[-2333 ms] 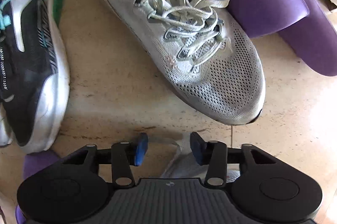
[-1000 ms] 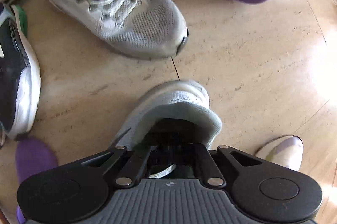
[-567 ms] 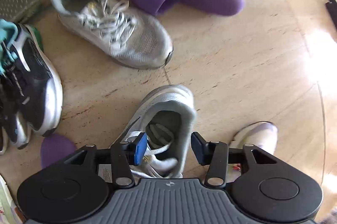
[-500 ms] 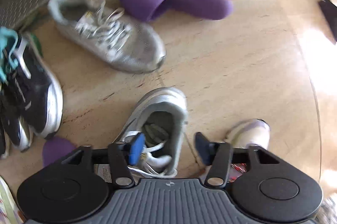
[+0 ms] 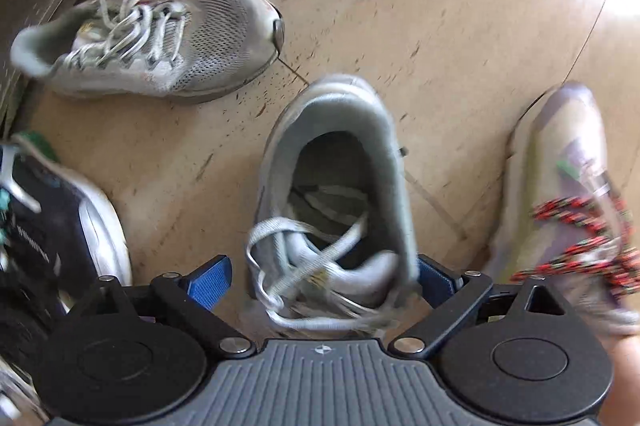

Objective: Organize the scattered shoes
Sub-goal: 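Carry the grey-white sneaker and set it beside the grey sneaker, right tool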

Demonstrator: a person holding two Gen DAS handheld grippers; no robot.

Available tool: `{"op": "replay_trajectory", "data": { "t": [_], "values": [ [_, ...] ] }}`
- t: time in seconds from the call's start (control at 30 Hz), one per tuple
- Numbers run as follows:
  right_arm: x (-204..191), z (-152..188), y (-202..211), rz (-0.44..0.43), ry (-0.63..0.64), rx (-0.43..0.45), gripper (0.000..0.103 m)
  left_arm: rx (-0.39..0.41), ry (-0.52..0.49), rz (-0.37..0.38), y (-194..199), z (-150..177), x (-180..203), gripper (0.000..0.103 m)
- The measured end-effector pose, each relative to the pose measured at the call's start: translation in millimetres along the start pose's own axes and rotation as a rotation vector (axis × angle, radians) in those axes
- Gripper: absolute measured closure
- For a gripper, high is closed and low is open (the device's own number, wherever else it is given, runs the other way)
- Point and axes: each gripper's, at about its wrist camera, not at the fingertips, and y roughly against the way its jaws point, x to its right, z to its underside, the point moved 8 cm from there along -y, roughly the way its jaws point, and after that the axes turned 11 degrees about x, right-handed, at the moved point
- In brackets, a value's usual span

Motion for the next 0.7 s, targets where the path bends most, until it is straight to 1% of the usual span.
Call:
{"op": "replay_trajectory", "data": {
  "t": [0.07,0.13,0.17,0.2,0.23,0.27,0.3,0.33,0.4,0.47,0.5,0.57,0.6,0.7],
  "values": [
    [-3,3,-11,0.017,0.011,-0.007,0.003,-0.013,-0.023,-0.006,-4,2,4,0.006],
    [-10,10,-27,0.058,0.091,-0.017,0.004,-0.027,-0.045,-0.009,-8,3,8,0.006],
    [-13,12,-28,0.071,0.139,-0.002,0.006,-0.032,-0.052,-0.007,-10,5,8,0.006],
    [-21,15,-24,0.072,0.211,0.037,0.015,-0.034,-0.056,-0.007,-11,6,8,0.006],
    [-32,17,-20,0.070,0.303,0.069,0.019,-0.035,-0.055,-0.009,-11,6,8,0.006],
    [-39,19,-17,0.075,0.378,0.083,0.021,-0.032,-0.050,-0.010,-10,6,7,0.006],
    [-54,24,-11,0.076,0.522,0.112,0.024,-0.028,-0.042,-0.010,-9,5,5,0.006],
    [-69,29,-5,0.076,0.658,0.139,0.029,-0.023,-0.034,-0.010,-8,5,4,0.006],
    [-93,38,5,0.053,0.828,0.187,0.035,-0.015,-0.018,-0.010,-6,4,1,0.006],
    [-118,48,16,0.028,0.991,0.235,0.039,-0.006,-0.003,-0.011,-4,2,-2,0.006],
    [-130,49,20,0.009,1.034,0.261,0.042,-0.002,0.005,-0.011,-3,2,-3,0.006],
    [-144,48,23,-0.011,1.091,0.274,0.044,0.000,0.009,-0.011,-1,-1,-4,0.006],
    [-154,47,21,-0.020,1.145,0.276,0.044,-0.002,0.010,-0.010,-1,-1,-4,0.006],
    [-182,43,15,-0.005,1.283,0.299,0.045,-0.008,0.019,-0.009,-2,-2,-7,0.006]
  ]
}}
